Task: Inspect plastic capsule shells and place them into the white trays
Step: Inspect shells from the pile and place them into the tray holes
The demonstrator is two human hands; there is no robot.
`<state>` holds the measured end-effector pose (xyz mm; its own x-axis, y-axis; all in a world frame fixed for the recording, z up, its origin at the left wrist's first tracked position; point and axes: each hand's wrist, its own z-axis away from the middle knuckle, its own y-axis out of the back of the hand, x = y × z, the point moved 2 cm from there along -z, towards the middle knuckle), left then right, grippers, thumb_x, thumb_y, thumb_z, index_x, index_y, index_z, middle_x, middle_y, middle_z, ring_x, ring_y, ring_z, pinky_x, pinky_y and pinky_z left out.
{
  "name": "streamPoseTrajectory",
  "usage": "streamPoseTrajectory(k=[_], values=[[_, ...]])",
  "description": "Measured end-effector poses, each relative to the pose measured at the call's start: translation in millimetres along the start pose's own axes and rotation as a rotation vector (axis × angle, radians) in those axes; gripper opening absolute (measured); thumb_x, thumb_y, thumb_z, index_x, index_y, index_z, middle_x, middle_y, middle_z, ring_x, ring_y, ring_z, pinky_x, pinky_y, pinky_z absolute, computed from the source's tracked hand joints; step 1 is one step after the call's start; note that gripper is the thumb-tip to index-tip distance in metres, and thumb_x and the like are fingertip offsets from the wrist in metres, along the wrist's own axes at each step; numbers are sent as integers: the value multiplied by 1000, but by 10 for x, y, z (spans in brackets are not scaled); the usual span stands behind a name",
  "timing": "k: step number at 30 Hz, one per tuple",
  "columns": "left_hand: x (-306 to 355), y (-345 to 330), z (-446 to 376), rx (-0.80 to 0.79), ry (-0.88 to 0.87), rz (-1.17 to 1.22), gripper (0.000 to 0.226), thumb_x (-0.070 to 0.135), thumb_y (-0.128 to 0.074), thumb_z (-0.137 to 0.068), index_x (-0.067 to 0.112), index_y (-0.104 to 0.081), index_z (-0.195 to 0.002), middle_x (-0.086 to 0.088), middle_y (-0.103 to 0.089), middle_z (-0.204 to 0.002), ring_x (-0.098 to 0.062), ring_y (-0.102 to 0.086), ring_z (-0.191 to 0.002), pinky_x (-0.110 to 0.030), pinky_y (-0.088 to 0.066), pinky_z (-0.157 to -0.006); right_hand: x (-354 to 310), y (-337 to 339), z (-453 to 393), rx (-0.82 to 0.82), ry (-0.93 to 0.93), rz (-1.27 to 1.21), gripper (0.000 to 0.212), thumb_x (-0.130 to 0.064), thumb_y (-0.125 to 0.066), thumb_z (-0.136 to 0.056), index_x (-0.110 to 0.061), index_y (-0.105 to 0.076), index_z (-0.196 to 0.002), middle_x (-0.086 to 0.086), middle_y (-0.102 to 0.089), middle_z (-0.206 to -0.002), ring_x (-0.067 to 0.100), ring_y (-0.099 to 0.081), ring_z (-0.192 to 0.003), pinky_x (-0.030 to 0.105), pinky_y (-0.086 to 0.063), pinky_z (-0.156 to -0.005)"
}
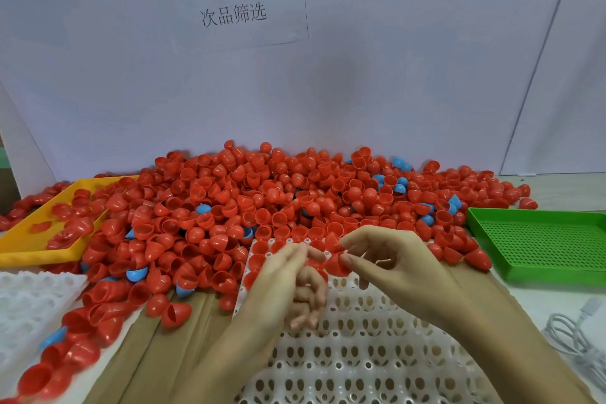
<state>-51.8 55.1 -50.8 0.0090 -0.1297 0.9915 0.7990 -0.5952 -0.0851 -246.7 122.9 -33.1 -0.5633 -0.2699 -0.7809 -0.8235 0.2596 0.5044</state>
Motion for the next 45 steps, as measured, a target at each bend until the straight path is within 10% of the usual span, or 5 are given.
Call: streamPoseTrajectory(k=[5, 31, 38, 45], values=[[18, 124, -79, 401, -427, -531, 26, 23, -42, -112, 21, -61, -94, -10, -52, -52, -15, -44, -45, -42, -41, -48, 135, 13, -43, -17, -67, 166, 12, -25, -75, -97, -31, -77, -106, -16, -76, -85, 7, -74, -68, 28, -61, -71], [-187, 121, -181, 312, -439, -713, 29, 30, -49, -109, 27, -61, -83, 11, -43, -46, -8, -34, -41, -24, -30, -44, 297, 195, -82, 94, -96, -28, 26, -21, -61, -106, -33, -79, -91, 1, -76, -77, 18, -72, -60, 16, -51, -55], [166, 251, -213, 335, -382, -564, 43, 39, -43, -111, 21, -69, -82, 3, -49, -48, -13, -44, -43, -39, -46, -52, 344, 168, -47, 130, -5, 236, 19, -30, -61, -105, -40, -71, -93, -15, -72, -75, 12, -68, -58, 21, -54, -56], [544, 470, -979, 457, -427, -965, 14, 27, -57, -106, 21, -67, -97, 3, -70, -75, -7, -63, -64, -18, -44, -58, 316, 159, -41, 124, 65, 250, 15, -34, -59, -106, -37, -71, -97, -21, -71, -79, 11, -69, -62, 30, -59, -59]])
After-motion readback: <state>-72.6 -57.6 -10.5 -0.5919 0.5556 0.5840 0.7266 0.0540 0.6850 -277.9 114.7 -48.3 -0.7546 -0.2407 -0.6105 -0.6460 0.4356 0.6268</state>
